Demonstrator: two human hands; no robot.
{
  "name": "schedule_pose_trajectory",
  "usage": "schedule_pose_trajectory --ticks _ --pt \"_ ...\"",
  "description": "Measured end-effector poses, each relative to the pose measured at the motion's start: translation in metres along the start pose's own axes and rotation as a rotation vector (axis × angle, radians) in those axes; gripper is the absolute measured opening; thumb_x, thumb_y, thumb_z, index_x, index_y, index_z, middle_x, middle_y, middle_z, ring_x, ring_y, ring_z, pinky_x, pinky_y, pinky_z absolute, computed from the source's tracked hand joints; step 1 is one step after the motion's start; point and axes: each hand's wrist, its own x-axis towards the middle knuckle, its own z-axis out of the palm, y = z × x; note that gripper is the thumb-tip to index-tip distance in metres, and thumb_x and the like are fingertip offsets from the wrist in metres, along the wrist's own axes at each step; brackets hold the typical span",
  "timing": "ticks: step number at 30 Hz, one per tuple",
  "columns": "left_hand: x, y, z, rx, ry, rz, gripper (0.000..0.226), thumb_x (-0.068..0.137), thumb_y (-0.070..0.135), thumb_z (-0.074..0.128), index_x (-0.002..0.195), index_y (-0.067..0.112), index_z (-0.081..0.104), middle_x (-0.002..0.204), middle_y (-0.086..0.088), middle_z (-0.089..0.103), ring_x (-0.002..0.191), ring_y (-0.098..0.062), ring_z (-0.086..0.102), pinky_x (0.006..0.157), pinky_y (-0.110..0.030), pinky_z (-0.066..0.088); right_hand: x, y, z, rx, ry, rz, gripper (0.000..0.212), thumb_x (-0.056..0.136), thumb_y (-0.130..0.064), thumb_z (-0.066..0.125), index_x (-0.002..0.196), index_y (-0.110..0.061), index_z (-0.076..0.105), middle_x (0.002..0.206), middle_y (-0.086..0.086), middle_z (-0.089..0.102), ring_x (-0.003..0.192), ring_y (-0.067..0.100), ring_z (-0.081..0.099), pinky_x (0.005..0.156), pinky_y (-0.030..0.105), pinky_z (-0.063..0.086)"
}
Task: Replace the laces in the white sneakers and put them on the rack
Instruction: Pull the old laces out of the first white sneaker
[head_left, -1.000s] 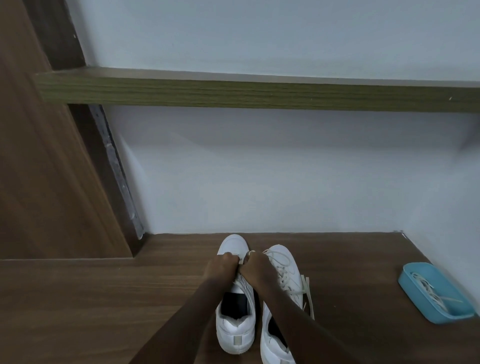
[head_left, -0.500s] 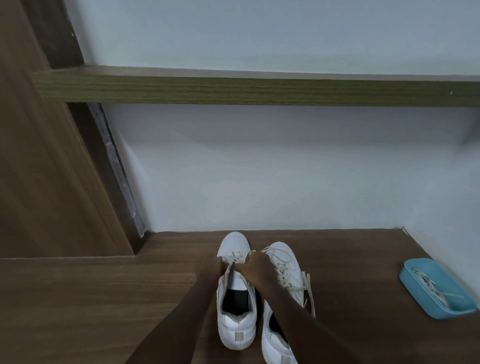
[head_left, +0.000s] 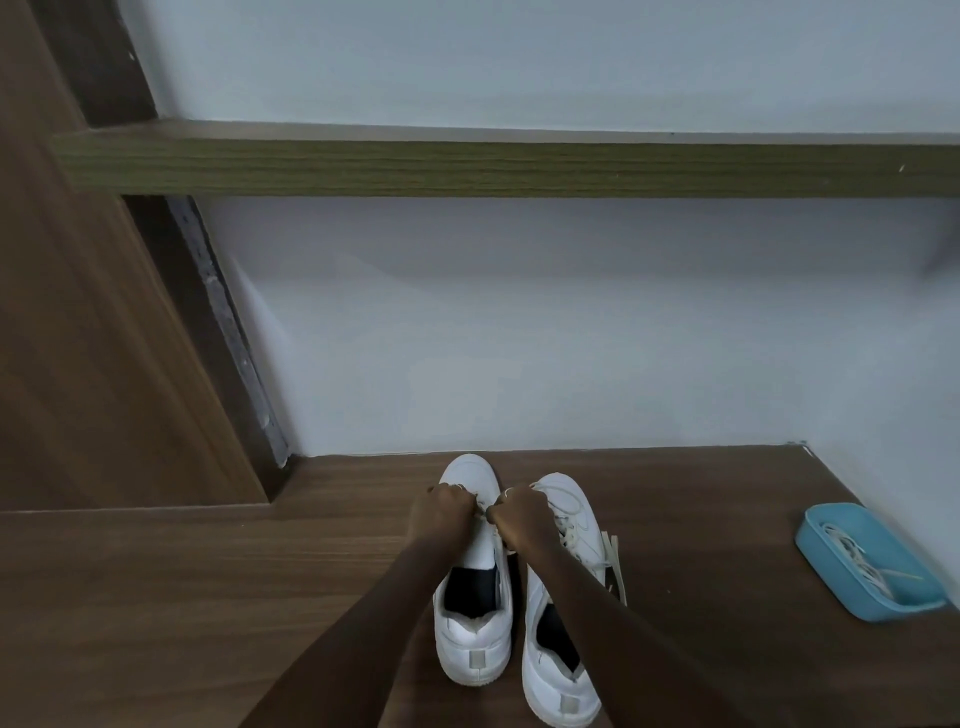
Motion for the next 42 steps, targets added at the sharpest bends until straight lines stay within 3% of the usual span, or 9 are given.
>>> schedule_pose_trajectory --ticks 5,10,15,19,25,29,32,37,42 --pt "-0.006 -0.012 0.003 -0.535 0.178 -0.327 0.015 0.081 0.005 0.057 0.082 0.004 0.071 0.085 -0.01 0.066 0.08 -0.024 0.06 0.062 -0.025 0.035 0.007 0.003 0.002 -0.006 -0.001 0.004 0.036 0.077 -0.009 0.056 0.049 -0.01 0.035 0.052 0.001 0.039 0.055 0.017 0.043 0.047 0.024 0.029" --pt "-0.012 -0.035 -0.004 -0.721 0.228 -0.726 0.024 0.086 0.003 0.052 0.09 0.008 0.075 0.094 -0.014 0.071 0.089 -0.03 0.063 0.066 -0.026 0.04 0.012 0.006 0.007 -0.03 -0.007 0.015 0.035 0.079 -0.008 0.055 0.05 -0.011 0.035 0.056 0.0 0.04 0.063 0.018 0.044 0.05 0.023 0.03" --pt "-0.009 -0.024 -0.013 -0.668 0.116 -0.344 0.035 0.082 0.001 0.055 0.115 0.006 0.065 0.115 -0.015 0.065 0.107 -0.029 0.059 0.081 -0.026 0.041 0.012 0.008 0.01 0.078 0.014 0.083 0.021 0.077 -0.011 0.057 0.06 -0.01 0.045 0.069 0.006 0.053 0.071 0.021 0.052 0.06 0.024 0.036" --pt "-0.003 -0.009 -0.013 -0.204 -0.033 0.065 0.035 0.089 0.018 0.048 0.119 0.026 0.064 0.122 0.002 0.063 0.116 -0.017 0.054 0.101 -0.025 0.034 0.013 0.01 0.01 0.021 -0.014 0.035 0.014 0.079 -0.016 0.058 0.073 -0.003 0.061 0.084 0.014 0.064 0.079 0.024 0.055 0.064 0.025 0.035" --pt "-0.004 -0.004 -0.01 0.165 -0.02 0.184 0.025 0.084 0.015 0.051 0.1 0.021 0.07 0.095 -0.001 0.069 0.094 -0.02 0.062 0.088 -0.03 0.041 0.014 0.013 0.011 0.078 0.016 0.058 0.029 0.076 -0.013 0.058 0.054 -0.016 0.039 0.073 0.01 0.053 0.074 0.02 0.048 0.061 0.026 0.035" --pt "-0.006 -0.01 -0.01 -0.009 0.106 0.044 0.026 0.041 0.019 0.087 0.052 0.021 0.063 0.048 0.0 0.056 0.043 -0.016 0.056 0.045 -0.02 0.041 0.013 0.011 0.011 0.094 0.02 0.084 0.03 0.077 -0.012 0.055 0.054 -0.016 0.036 0.067 0.004 0.046 0.071 0.021 0.046 0.054 0.024 0.031" --pt "-0.012 -0.022 -0.019 -0.302 0.154 -0.268 0.009 0.082 0.016 0.059 0.083 0.012 0.067 0.082 -0.011 0.065 0.079 -0.029 0.063 0.067 -0.031 0.045 0.01 0.013 0.013 0.118 0.012 0.086 0.034 0.076 -0.02 0.059 0.055 -0.017 0.032 0.062 -0.001 0.04 0.071 0.02 0.044 0.053 0.024 0.03" --pt "-0.012 -0.043 -0.006 -0.565 0.251 -0.677 0.025 0.093 0.009 0.045 0.102 0.002 0.067 0.102 -0.021 0.066 0.1 -0.035 0.059 0.081 -0.037 0.045 0.001 0.018 0.018 0.099 -0.003 0.018 0.047 0.076 -0.04 0.067 0.05 -0.017 0.035 0.051 -0.004 0.039 0.051 0.012 0.04 0.049 0.025 0.027" --pt "-0.01 -0.033 -0.003 -0.401 0.122 -0.475 0.037 0.092 0.02 0.035 0.112 0.013 0.065 0.118 -0.01 0.062 0.11 -0.028 0.056 0.088 -0.031 0.042 -0.003 0.02 0.024 0.101 0.015 -0.046 0.05 0.073 -0.047 0.07 0.05 -0.018 0.037 0.05 -0.004 0.038 0.051 0.012 0.041 0.053 0.029 0.032"
